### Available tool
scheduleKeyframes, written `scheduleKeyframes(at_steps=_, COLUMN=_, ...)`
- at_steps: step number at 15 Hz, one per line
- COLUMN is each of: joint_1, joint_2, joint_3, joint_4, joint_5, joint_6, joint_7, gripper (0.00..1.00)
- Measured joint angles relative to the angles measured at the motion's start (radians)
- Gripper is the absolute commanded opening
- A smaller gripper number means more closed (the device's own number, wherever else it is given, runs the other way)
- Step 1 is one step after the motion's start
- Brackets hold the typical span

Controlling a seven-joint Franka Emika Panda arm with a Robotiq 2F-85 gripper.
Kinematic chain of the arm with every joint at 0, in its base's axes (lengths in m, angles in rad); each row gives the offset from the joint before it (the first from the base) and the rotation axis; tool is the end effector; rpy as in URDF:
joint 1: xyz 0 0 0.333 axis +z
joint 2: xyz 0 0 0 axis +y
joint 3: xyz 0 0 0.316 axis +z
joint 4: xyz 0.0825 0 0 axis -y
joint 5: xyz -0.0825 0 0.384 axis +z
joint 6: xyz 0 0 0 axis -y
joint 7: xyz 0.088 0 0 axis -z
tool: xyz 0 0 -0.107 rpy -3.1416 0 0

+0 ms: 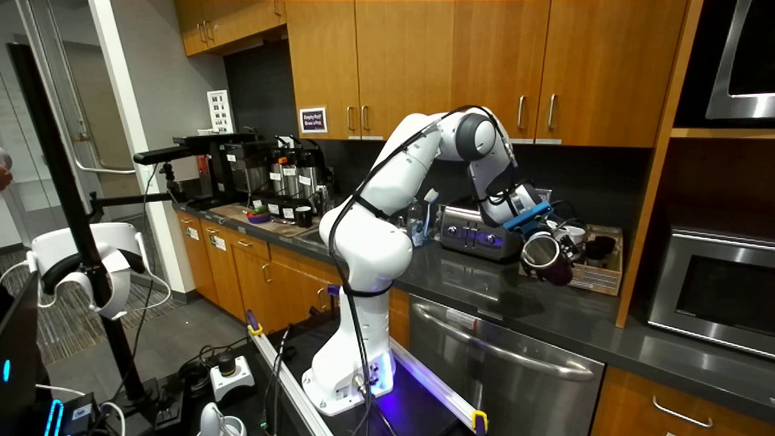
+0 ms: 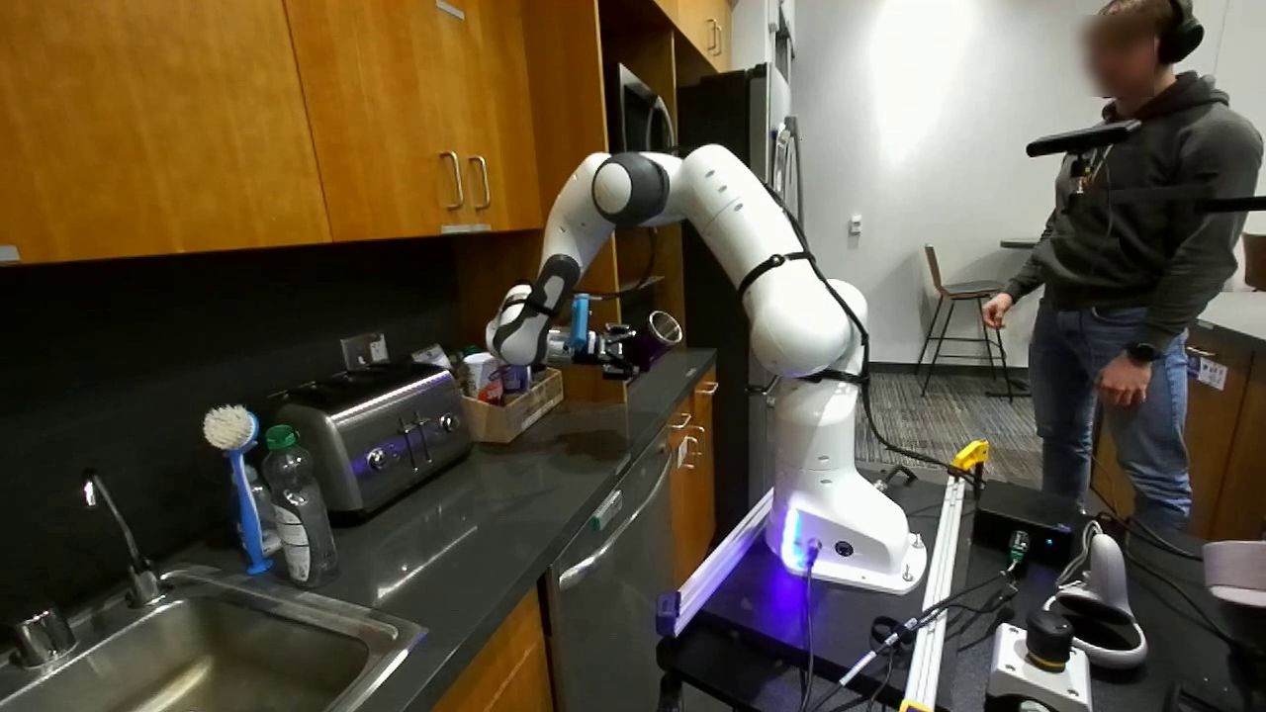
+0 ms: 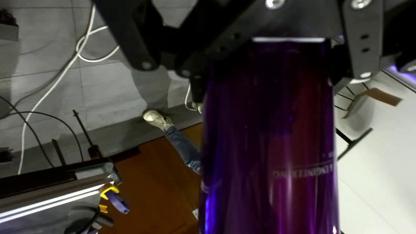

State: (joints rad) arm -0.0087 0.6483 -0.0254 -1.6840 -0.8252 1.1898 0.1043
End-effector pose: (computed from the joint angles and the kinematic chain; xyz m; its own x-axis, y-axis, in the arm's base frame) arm 0.5569 -0.1147 0.2377 0.5375 -0.3697 -0.7579 0.4336 -0.6496 0.6245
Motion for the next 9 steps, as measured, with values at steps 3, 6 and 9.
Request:
scheduleKeyframes(at_steps=3, joint_1=0.062, joint_2=-0.002, joint_3=0.0, joint_4=-0.023, joint_5=-0.023, joint_6=-0.108, joint_7=0.113, gripper=0.57)
scheduleKeyframes(at_steps=6, joint_1=0.099, joint_2=-0.001, joint_3=0.001, joint_4=-0.047, joint_5=-0.057, joint_6=-0.185, joint_7=0.185, gripper=0.57)
scheduleKeyframes(at_steps=9, joint_1=0.108, joint_2=0.0, joint_3=0.003, joint_4=-0.097, joint_5=-0.165, joint_6=-0.231, joint_7=0.183, gripper=0.57)
